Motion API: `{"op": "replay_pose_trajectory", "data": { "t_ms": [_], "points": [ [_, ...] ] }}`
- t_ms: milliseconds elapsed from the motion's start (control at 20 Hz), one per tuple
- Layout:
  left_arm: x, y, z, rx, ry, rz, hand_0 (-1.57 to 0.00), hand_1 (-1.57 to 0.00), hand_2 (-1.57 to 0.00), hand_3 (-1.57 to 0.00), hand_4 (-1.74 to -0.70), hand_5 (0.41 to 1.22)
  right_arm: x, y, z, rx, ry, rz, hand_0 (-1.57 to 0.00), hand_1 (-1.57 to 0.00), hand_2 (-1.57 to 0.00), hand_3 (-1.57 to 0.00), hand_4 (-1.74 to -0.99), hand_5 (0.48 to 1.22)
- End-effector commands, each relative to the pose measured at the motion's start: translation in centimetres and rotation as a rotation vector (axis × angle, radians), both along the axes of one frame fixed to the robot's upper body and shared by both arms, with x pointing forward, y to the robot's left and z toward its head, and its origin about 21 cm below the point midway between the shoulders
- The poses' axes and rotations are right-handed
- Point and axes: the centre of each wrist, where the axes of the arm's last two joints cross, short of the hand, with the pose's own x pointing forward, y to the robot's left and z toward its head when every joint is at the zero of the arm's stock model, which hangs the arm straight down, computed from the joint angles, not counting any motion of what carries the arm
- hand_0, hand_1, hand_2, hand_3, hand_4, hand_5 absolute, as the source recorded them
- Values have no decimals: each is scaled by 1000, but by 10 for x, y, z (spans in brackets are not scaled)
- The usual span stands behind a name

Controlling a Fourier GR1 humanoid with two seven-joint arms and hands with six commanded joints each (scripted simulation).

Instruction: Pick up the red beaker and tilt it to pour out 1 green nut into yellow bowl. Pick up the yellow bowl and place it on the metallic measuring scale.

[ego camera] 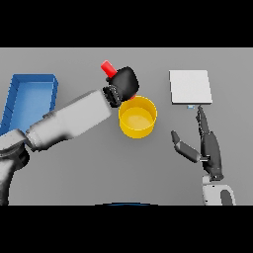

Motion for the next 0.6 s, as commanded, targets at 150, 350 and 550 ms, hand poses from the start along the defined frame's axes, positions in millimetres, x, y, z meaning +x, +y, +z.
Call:
{"op": "replay_pose_trajectory", "data": {
  "t_ms": [150,350,550],
  "points": [
    [4,-10,5,134,-31,-36,-1571,-1571,-1571,-1567,-1736,1221,-2,-1,0,-31,-5,-18,1,1,1,1,-1236,582],
    [3,-19,10,231,-65,-107,-1571,-1571,-1571,-1569,-1734,1221,-2,-1,0,-29,-12,-8,1,1,1,1,-1204,591],
    [6,-22,16,299,-101,-155,-1571,-1571,-1571,-1570,-1734,1221,2,-3,1,-43,-19,-15,1,1,1,1,-1210,594]
  ]
}}
